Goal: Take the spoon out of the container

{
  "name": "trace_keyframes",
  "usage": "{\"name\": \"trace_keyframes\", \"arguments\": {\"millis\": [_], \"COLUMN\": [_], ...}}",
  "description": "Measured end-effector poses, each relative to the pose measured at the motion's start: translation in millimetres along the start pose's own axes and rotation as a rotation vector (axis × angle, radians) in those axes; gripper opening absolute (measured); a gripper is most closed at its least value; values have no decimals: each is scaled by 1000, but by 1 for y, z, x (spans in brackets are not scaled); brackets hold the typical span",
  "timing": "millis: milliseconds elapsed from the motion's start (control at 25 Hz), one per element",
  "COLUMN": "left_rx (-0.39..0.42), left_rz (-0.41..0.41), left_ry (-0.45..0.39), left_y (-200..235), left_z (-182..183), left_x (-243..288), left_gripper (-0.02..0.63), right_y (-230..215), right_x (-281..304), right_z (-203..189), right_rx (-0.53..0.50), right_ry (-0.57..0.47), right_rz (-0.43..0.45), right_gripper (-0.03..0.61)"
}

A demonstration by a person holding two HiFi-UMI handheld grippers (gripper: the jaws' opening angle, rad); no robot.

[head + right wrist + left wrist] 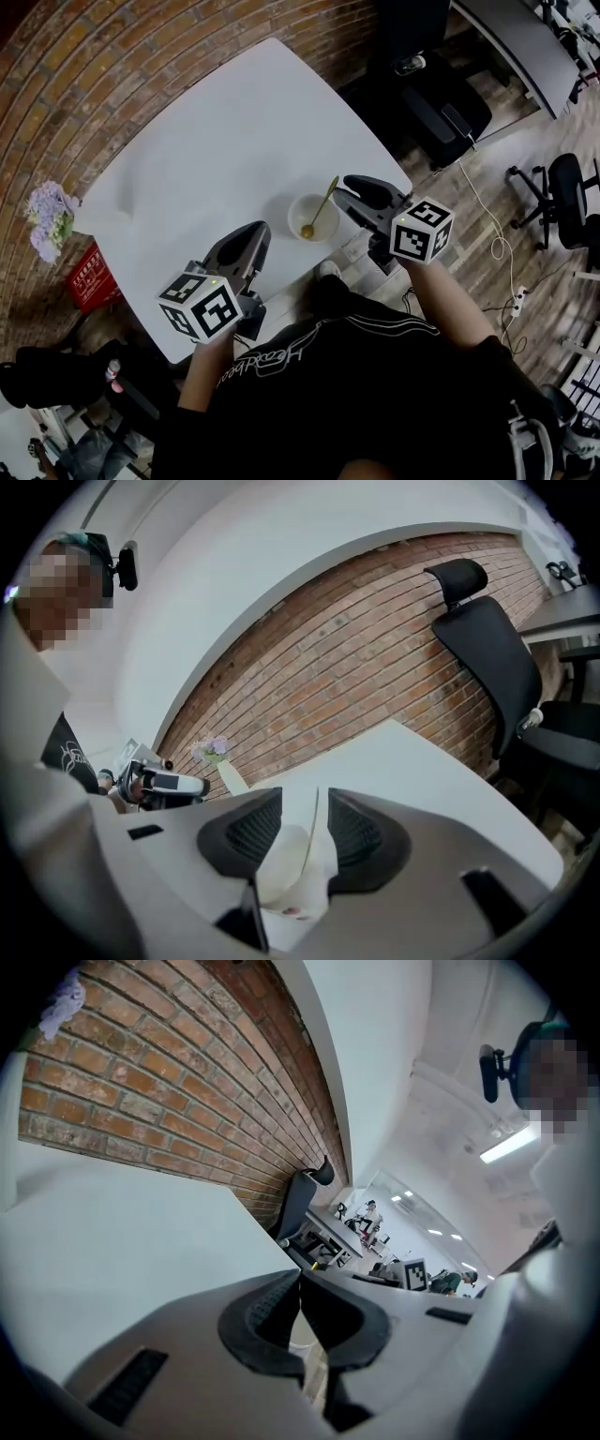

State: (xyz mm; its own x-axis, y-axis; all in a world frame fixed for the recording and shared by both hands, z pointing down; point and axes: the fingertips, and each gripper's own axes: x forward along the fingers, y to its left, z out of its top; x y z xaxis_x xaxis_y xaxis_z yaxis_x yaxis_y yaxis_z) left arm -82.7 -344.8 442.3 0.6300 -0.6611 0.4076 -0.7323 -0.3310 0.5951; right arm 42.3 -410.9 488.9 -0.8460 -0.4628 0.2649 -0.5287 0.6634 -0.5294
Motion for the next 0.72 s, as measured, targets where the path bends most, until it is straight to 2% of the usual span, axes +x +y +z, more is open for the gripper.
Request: {"name": "trace_keyframes", "arguments": {"millis": [160, 320, 720], "left_rx": [-12, -19, -43], "left_rz": [11, 19, 34], "left_ry": [0, 4, 5], "left_y": [8, 12, 27], "left_z": [1, -1, -5], "left_x": [0, 0, -2], "left_gripper": [5, 5, 5], "right_y": [-9, -11, -10], "right_x": [10, 18, 26], "right_z": [-8, -16, -19], "right_rx": [15, -12, -46], "right_ry": [20, 54, 59], "right_rz": [-11, -13, -23], "right_gripper": [117, 109, 27]}}
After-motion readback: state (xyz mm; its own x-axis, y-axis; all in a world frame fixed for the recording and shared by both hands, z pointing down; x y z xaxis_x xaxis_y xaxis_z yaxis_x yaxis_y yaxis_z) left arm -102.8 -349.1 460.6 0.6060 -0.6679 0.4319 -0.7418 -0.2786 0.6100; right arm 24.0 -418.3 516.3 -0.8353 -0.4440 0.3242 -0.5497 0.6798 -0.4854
